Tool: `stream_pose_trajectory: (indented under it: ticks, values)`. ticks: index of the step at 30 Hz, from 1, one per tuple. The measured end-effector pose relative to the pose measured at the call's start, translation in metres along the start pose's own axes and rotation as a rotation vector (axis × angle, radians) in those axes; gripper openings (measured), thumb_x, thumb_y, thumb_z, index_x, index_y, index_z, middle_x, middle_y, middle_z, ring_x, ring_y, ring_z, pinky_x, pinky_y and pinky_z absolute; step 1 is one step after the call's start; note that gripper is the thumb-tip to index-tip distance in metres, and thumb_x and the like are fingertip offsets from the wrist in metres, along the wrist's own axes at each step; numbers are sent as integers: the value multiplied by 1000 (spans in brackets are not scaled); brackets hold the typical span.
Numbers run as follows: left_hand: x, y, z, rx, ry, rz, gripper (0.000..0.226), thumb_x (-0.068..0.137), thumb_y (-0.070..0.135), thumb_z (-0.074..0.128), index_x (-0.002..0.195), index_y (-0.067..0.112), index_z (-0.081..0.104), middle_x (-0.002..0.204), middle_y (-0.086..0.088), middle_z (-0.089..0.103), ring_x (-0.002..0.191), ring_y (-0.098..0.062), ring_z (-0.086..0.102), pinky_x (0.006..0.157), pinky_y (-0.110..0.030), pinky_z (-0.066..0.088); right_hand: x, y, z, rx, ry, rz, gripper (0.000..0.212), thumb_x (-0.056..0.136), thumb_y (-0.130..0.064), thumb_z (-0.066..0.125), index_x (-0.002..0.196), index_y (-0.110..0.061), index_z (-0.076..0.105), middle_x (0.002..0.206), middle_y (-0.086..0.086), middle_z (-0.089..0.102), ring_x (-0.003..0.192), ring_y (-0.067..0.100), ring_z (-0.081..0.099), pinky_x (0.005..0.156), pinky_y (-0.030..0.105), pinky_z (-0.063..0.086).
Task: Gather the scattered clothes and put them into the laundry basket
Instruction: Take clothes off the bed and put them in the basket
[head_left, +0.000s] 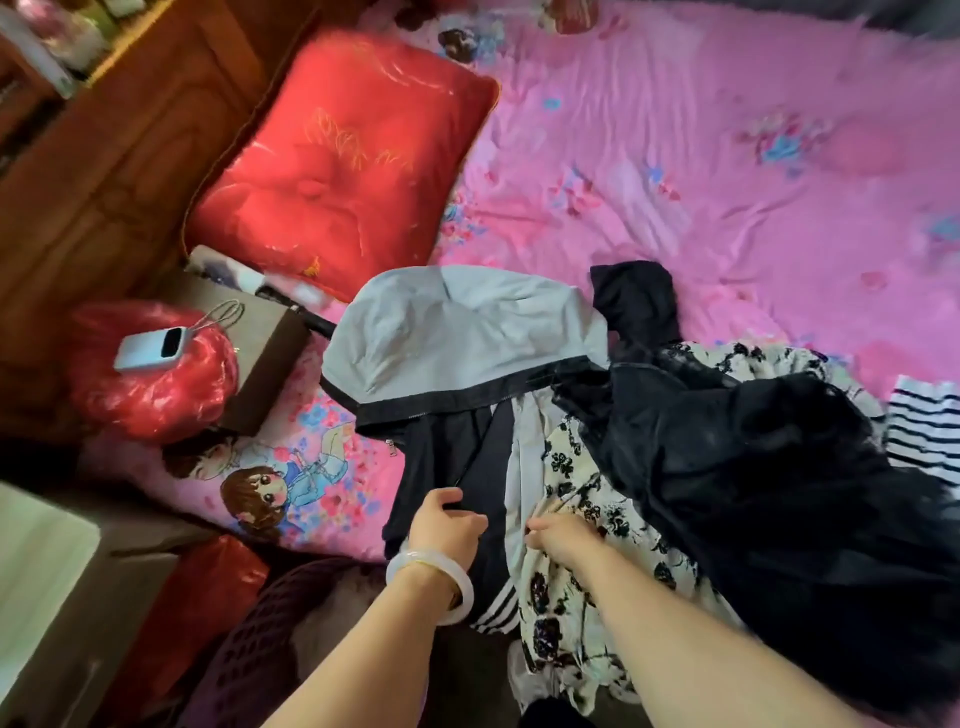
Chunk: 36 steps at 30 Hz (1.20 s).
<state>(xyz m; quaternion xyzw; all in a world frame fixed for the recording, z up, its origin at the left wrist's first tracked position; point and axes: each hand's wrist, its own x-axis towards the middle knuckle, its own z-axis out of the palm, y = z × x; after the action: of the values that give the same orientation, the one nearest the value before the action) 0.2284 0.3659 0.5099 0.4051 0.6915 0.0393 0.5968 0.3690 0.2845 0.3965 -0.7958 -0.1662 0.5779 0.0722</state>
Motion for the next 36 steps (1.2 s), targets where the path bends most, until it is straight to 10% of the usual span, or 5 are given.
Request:
stream_pose_trajectory:
  ticks: [9,13,21,28,36]
  values:
    - [16,2,11,106,-15,-22,48,82,5,59,127,15,50,91,2,68,61,-14,56,60,-27,42,-13,6,-14,960,269,192,26,78,-34,77,91,-13,71,92,5,71,99,29,67,94,40,52]
    - [0,19,13,179,-137,61,55,80,3,69,131,12,49,117,-5,61,90,-18,62,74,-25,48,-23,-3,-34,1314,233,145,50,68,-41,82,105,-11,67,120,13,66,116,31,60,105,49,44]
    - [-59,46,7,336,-375,274,77,66,9,82,130,29,44,118,12,57,96,-4,59,74,-17,53,-125,-81,-68,1501,-225,-301,40,90,-27,60,123,-5,63,123,16,66,115,32,61,104,47,43]
    - [-117,64,-37,307,-108,543,23,83,19,69,98,31,58,95,7,69,92,-15,66,86,-35,54,-240,-113,-79,1406,-401,-511,43,75,-11,63,117,1,63,104,19,68,98,33,63,89,46,50]
    - [-215,106,-128,-79,85,687,25,90,4,50,110,9,63,100,-2,65,89,-15,53,77,-5,42,-330,-136,-101,1199,-453,-875,41,79,-13,56,120,-18,61,103,6,68,98,21,63,94,39,47]
